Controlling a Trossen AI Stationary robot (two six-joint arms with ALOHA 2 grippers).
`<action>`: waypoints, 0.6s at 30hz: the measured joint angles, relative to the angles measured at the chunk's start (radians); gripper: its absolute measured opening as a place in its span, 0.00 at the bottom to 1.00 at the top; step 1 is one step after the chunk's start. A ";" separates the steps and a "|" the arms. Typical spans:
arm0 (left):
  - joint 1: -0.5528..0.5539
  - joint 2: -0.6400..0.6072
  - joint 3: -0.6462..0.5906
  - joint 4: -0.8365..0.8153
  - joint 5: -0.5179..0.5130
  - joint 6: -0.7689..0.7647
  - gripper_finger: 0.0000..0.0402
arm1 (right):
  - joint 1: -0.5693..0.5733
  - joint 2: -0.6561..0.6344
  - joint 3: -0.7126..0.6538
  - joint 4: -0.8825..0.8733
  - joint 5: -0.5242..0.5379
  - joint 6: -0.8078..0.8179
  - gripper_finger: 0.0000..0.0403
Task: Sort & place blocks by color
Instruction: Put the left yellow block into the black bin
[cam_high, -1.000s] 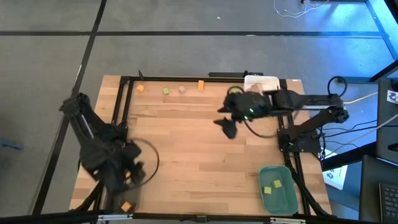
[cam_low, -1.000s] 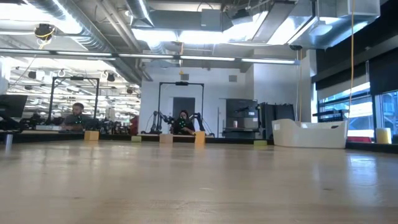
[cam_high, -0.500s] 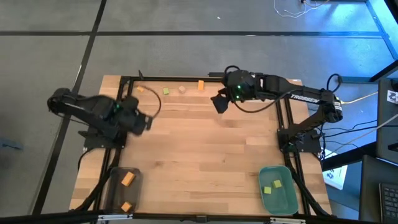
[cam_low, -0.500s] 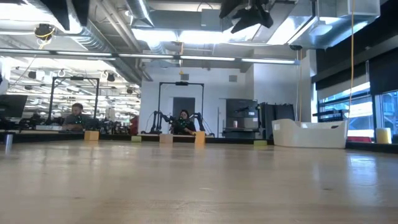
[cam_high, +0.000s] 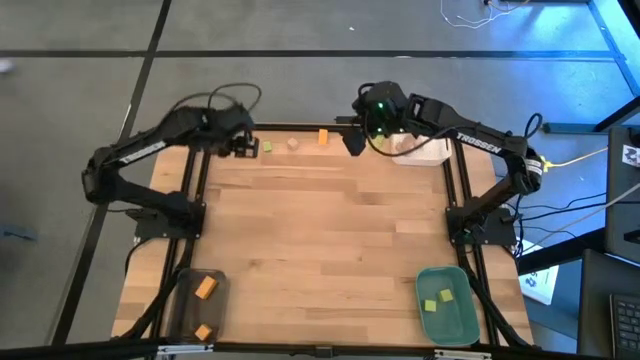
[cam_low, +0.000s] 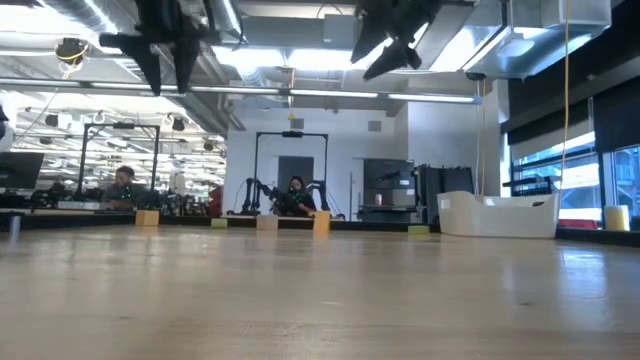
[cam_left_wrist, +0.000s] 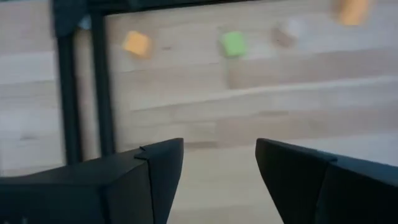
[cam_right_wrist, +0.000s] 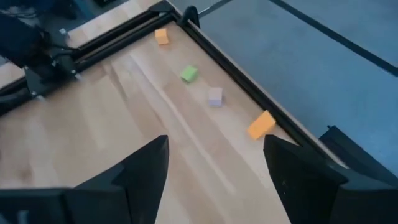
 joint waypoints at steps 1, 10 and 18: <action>0.043 0.021 0.000 -0.001 0.020 0.033 0.49 | -0.015 0.005 0.000 0.006 -0.019 -0.020 0.65; 0.298 0.225 0.000 0.001 0.095 0.344 0.49 | -0.105 0.025 0.000 0.006 -0.061 -0.100 0.65; 0.448 0.413 0.000 0.033 0.114 0.566 0.49 | -0.146 0.025 0.000 0.029 -0.061 -0.101 0.65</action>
